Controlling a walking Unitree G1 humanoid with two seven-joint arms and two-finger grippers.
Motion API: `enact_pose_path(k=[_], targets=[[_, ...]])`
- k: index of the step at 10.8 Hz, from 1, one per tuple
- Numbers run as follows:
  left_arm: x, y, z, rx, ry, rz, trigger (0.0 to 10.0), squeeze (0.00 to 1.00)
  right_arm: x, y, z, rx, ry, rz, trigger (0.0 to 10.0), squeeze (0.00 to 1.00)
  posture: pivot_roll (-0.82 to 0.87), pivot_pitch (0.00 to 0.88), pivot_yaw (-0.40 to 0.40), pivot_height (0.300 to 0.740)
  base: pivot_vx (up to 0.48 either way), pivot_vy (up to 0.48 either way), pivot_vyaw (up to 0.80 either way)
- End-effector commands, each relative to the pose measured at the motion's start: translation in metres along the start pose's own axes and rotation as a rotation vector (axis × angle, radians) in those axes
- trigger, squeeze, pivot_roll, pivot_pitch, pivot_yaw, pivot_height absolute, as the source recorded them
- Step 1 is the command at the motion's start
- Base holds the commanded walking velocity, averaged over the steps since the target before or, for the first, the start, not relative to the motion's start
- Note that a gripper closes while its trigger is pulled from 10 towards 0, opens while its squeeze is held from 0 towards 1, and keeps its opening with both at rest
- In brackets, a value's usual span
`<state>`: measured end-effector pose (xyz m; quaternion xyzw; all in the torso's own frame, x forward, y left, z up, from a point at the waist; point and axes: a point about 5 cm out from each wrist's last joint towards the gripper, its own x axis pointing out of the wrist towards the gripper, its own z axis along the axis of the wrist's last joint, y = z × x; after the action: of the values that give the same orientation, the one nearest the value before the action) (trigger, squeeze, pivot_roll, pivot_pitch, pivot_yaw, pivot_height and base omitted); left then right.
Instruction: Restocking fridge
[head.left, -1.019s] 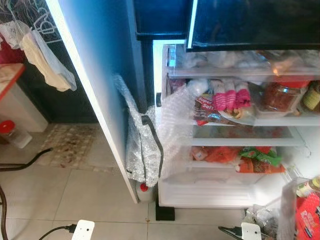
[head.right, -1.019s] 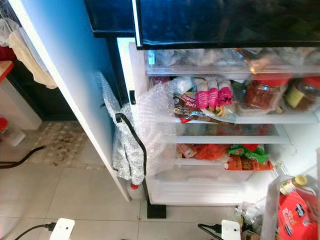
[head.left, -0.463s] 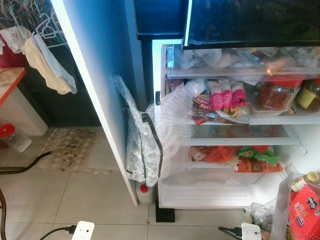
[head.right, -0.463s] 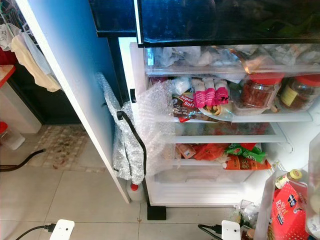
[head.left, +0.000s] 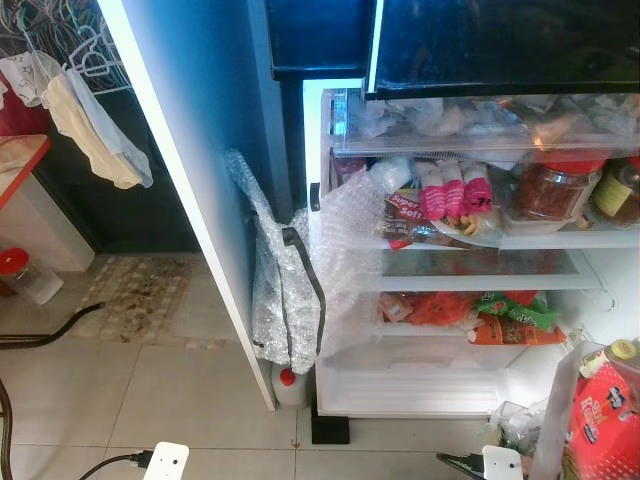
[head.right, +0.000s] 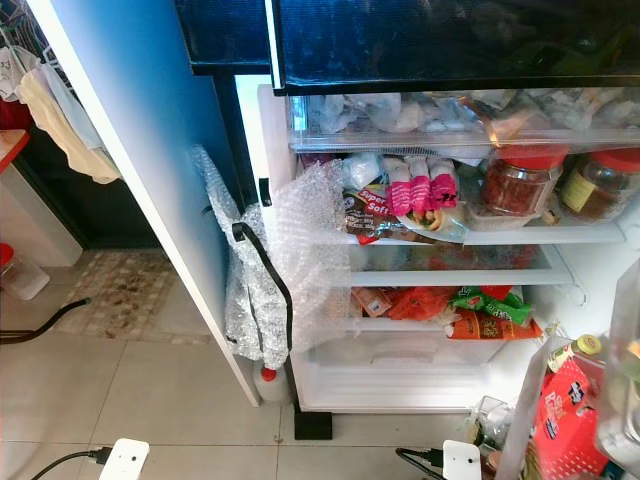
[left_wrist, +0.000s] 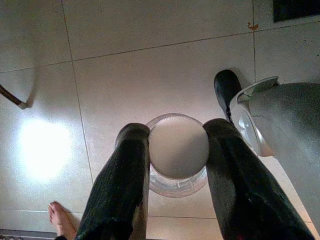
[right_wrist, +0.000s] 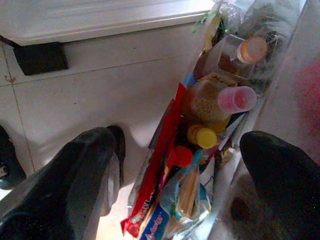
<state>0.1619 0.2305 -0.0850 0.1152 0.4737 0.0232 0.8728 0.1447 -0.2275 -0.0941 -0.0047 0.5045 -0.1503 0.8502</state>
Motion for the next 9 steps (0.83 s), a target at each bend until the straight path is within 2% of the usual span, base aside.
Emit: enact_pose_path(k=[1, 9], targets=[[-0.0015, 0.0020, -0.0084, 0.004, 0.030, 0.005, 10.0, 0.00, -0.0008, 0.0008, -0.0065, 0.012, 0.019, 0.002, 10.0, 0.00, 0.00, 0.077, 0.029, 0.740, 0.000, 0.000, 0.00], [-0.0015, 0.0020, -0.0084, 0.014, 0.032, 0.002, 10.0, 0.00, -0.0008, 0.0015, -0.0064, 0.008, 0.020, 0.008, 10.0, 0.00, 0.00, 0.078, 0.030, 0.740, 0.000, 0.000, 0.00]])
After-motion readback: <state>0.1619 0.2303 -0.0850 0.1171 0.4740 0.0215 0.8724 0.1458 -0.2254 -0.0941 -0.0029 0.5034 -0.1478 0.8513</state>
